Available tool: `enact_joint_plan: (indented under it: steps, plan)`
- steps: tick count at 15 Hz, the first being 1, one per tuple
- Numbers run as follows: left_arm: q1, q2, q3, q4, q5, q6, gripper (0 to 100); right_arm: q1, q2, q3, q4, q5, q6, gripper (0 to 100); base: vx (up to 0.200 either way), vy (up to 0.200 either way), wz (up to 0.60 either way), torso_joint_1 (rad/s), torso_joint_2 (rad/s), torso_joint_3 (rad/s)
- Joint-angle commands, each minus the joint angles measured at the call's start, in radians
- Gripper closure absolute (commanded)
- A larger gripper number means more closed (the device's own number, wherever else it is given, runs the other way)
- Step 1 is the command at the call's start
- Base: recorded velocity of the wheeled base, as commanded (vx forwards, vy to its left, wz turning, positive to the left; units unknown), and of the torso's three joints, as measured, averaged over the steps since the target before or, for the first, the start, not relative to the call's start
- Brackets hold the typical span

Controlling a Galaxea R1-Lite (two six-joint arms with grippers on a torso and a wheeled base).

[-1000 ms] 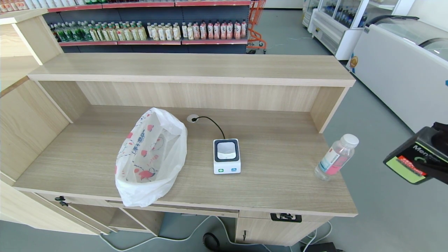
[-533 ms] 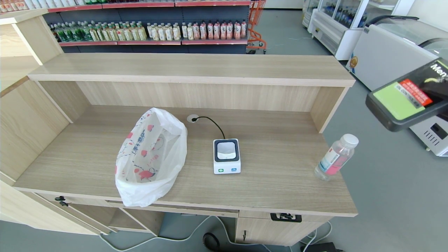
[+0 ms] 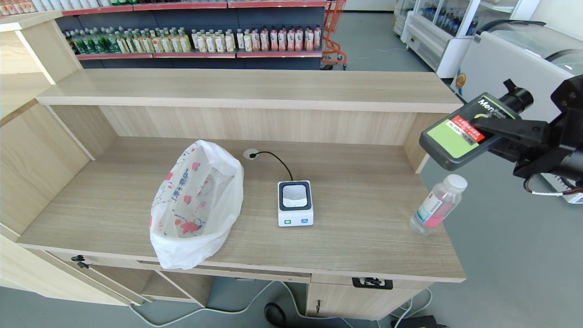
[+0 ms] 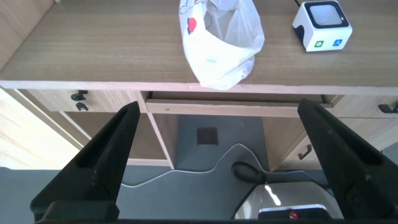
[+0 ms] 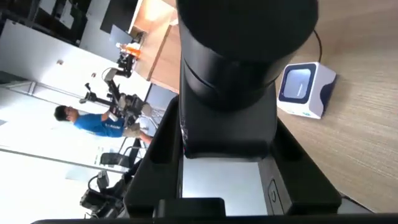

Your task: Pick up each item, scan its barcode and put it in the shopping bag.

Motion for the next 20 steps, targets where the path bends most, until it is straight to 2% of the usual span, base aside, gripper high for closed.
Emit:
enact_joint_plan:
  steps: [1, 2, 11, 13, 16, 18, 20]
  plan:
    - [0.0, 0.0, 0.0, 0.0, 0.0, -0.001, 0, 0.016, 0.023, 0.005, -0.001, 0.001, 0.0, 100, 0.0, 0.0, 0.0, 0.0, 0.0, 0.0]
    - [0.0, 0.0, 0.0, 0.0, 0.0, 0.002, 0, 0.019, 0.026, 0.002, -0.001, 0.001, 0.0, 100, 0.0, 0.0, 0.0, 0.0, 0.0, 0.0]
    - [0.0, 0.0, 0.0, 0.0, 0.0, 0.004, 0, 0.03, 0.033, 0.002, -0.002, 0.042, -0.003, 100, 0.0, 0.2, 0.0, 0.003, 0.0, 0.0]
    - [0.0, 0.0, 0.0, 0.0, 0.0, 0.004, 0, 0.03, 0.079, 0.0, -0.018, 0.033, -0.074, 100, 0.0, 0.2, 0.0, 0.002, 0.0, 0.002]
    - [0.0, 0.0, 0.0, 0.0, 0.0, 0.005, 0, 0.03, 0.15, -0.004, -0.024, -0.047, -0.166, 100, 0.0, 0.2, 0.0, 0.002, 0.01, 0.002]
    - [0.0, 0.0, 0.0, 0.0, 0.0, 0.004, 0, 0.03, 0.211, -0.004, -0.021, -0.099, -0.284, 100, 0.0, 0.0, 0.0, 0.0, 0.0, 0.0]
    - [0.0, 0.0, 0.0, 0.0, 0.0, 0.001, 0, 0.034, 0.309, -0.032, -0.021, -0.245, -0.414, 100, 0.0, 0.0, 0.0, 0.0, 0.0, 0.0]
